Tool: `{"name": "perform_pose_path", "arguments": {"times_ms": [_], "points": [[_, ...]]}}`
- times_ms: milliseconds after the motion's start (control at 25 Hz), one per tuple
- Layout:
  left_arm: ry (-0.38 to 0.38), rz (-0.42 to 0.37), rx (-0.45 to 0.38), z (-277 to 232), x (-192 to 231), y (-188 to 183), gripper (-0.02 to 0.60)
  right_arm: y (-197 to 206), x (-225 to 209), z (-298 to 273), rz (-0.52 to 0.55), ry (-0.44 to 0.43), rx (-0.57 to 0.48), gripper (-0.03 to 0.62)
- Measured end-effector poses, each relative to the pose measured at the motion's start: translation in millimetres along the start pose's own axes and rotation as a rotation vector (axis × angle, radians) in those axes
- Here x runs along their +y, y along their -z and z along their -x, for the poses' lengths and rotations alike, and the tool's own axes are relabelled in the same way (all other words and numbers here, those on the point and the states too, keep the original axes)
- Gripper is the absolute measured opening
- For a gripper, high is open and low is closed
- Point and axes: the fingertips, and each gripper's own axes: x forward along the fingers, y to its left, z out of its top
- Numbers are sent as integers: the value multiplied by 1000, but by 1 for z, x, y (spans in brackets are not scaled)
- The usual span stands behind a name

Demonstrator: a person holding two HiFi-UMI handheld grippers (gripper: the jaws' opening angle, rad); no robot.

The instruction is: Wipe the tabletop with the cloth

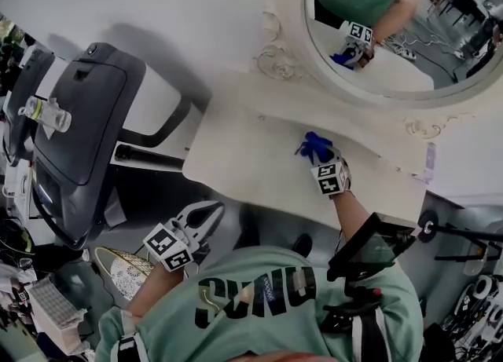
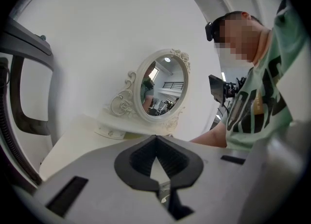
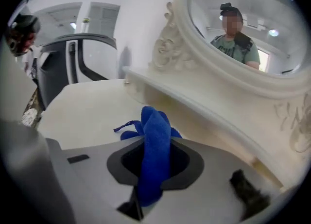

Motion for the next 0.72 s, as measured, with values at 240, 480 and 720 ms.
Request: {"name": "perform_pose_path", "arguments": {"times_ms": [240,480,720], "points": [[-11,-1,12,2,3,2,6,-6,-51,-38,-120,134,61,63],[-18,3,5,0,7,-1,6,1,-13,-20,60,62,84,61],[16,-2,2,-16,0,-5,7,48,136,74,218,-251,29,61]]}}
